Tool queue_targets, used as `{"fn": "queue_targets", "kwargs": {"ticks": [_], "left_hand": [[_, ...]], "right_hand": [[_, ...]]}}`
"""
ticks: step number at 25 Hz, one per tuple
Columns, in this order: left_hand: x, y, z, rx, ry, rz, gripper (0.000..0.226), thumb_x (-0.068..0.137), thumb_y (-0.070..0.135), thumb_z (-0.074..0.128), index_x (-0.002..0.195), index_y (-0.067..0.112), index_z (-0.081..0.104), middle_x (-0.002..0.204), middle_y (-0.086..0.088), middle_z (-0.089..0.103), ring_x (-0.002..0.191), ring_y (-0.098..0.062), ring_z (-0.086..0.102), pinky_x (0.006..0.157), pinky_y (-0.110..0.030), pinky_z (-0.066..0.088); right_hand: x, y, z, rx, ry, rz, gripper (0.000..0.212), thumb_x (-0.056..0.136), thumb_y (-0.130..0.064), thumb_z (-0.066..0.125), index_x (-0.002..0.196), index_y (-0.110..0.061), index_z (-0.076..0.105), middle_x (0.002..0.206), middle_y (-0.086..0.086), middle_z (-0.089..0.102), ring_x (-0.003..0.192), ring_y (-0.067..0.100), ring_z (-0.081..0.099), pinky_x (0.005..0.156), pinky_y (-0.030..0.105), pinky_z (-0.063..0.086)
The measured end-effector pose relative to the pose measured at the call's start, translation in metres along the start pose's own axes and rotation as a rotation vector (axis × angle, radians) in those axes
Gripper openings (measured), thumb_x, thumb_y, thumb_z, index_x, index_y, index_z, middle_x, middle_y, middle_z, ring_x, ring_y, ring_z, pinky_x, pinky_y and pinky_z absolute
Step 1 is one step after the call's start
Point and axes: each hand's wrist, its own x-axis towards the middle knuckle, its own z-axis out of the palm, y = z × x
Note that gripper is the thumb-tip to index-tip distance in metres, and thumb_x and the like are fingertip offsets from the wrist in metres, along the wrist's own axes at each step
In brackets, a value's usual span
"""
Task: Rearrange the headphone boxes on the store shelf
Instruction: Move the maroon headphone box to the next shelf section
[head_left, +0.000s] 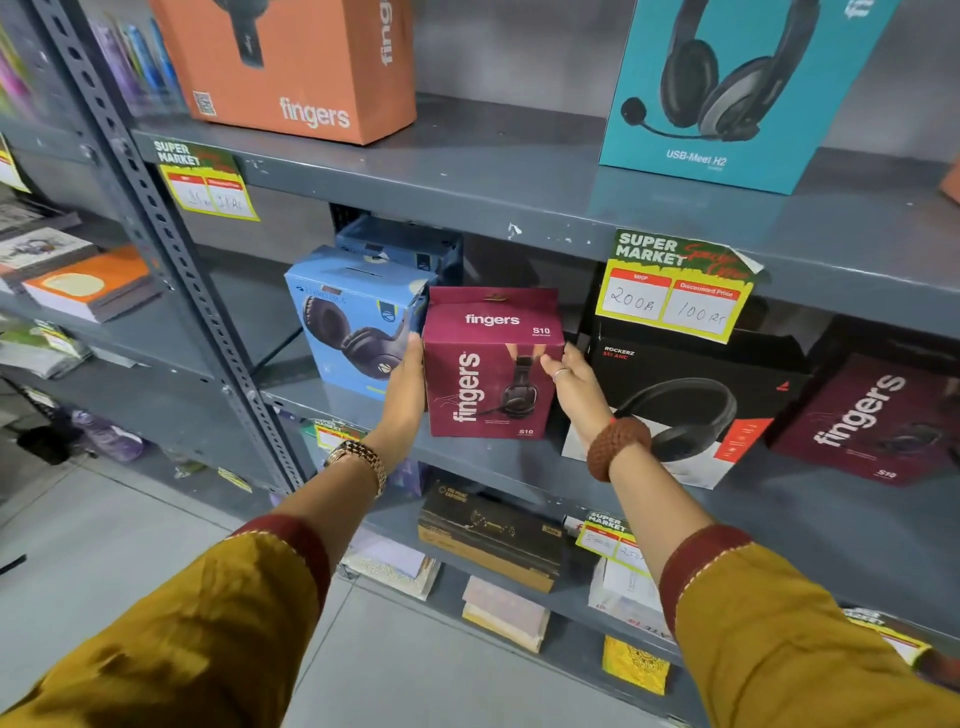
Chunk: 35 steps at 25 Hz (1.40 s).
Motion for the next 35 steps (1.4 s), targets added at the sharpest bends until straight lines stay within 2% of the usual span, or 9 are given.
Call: {"fn": "queue_targets", "kwargs": {"ticks": [3,7,9,13,16,19,23,27,35], "left_hand": [[-0.026,-0.002,-0.003,-0.034,0.0,0.044,0.055,0.094,0.057,0.012,0.124,0.033,0.052,0.119,0.017,0.057,0.105,0.0,0.054,0.093,-0.017,0.034],[-0.08,-0.018,-0.001,-0.069,0.125,0.088,0.066,0.094,0.058,0.01,0.137,0.023,0.044,0.146,-0.001,0.044,0.136,-0.019,0.038,0.115,-0.038,0.02],[-0.111,-0.024,0.009,-0.084,0.162,0.088,0.064,0.094,0.057,0.011,0.135,0.022,0.046,0.143,-0.001,0.048,0.132,-0.019,0.043,0.112,-0.035,0.029],[-0.184,-0.03,0.054,-0.116,0.186,0.132,0.042,0.097,0.049,0.017,0.107,0.035,0.056,0.102,0.017,0.062,0.084,0.007,0.062,0.071,-0.012,0.048],[-0.213,-0.041,0.1,-0.13,0.161,0.151,0.037,0.098,0.047,0.021,0.109,0.036,0.055,0.1,0.018,0.062,0.088,0.007,0.058,0.087,-0.023,0.043],[-0.228,-0.045,0.158,-0.109,0.083,0.168,0.035,0.099,0.043,0.024,0.101,0.036,0.058,0.092,0.021,0.062,0.078,0.011,0.061,0.071,-0.01,0.047],[-0.231,-0.045,0.245,-0.093,-0.095,0.172,0.033,0.097,0.046,0.029,0.101,0.038,0.06,0.099,0.018,0.064,0.092,0.005,0.057,0.084,-0.024,0.044],[-0.23,-0.043,0.319,-0.088,-0.278,0.18,0.031,0.097,0.044,0.029,0.094,0.041,0.06,0.098,0.023,0.062,0.087,0.012,0.06,0.081,-0.016,0.043],[-0.203,-0.046,0.387,-0.096,-0.394,0.139,0.027,0.095,0.05,0.032,0.1,0.043,0.057,0.105,0.016,0.063,0.103,-0.002,0.059,0.088,-0.023,0.045]], "right_hand": [[-0.017,0.001,-0.006,-0.011,-0.045,-0.04,0.047,0.099,-0.019,0.038,0.146,-0.015,0.031,0.132,-0.004,0.046,0.119,0.007,0.042,0.096,0.02,0.032],[-0.053,0.015,-0.031,-0.008,-0.141,-0.094,0.045,0.098,-0.019,0.04,0.143,-0.016,0.038,0.145,0.002,0.047,0.134,0.017,0.042,0.107,0.025,0.032],[-0.073,0.023,-0.046,0.024,-0.163,-0.096,0.045,0.096,-0.02,0.042,0.141,-0.015,0.041,0.146,0.004,0.046,0.135,0.018,0.042,0.114,0.032,0.031],[-0.129,0.037,-0.101,0.104,-0.199,-0.128,0.032,0.098,-0.017,0.04,0.123,-0.012,0.059,0.12,0.0,0.06,0.119,0.018,0.054,0.108,0.033,0.039],[-0.172,0.048,-0.158,0.174,-0.097,-0.115,0.031,0.098,-0.015,0.04,0.122,-0.007,0.058,0.115,0.002,0.059,0.111,0.016,0.055,0.103,0.031,0.042],[-0.192,0.066,-0.221,0.262,0.061,-0.109,0.027,0.098,-0.016,0.039,0.114,-0.008,0.06,0.114,0.005,0.06,0.113,0.023,0.057,0.105,0.036,0.043],[-0.198,0.082,-0.308,0.321,0.288,-0.1,0.039,0.099,-0.016,0.036,0.129,0.002,0.052,0.131,0.015,0.056,0.124,0.031,0.052,0.104,0.038,0.043],[-0.201,0.092,-0.371,0.359,0.434,-0.12,0.05,0.091,-0.028,0.044,0.132,0.0,0.051,0.135,0.015,0.055,0.126,0.028,0.051,0.106,0.035,0.042],[-0.172,0.095,-0.426,0.353,0.524,-0.088,0.04,0.099,-0.015,0.031,0.131,0.0,0.05,0.14,0.015,0.049,0.132,0.027,0.046,0.11,0.035,0.038]]}}
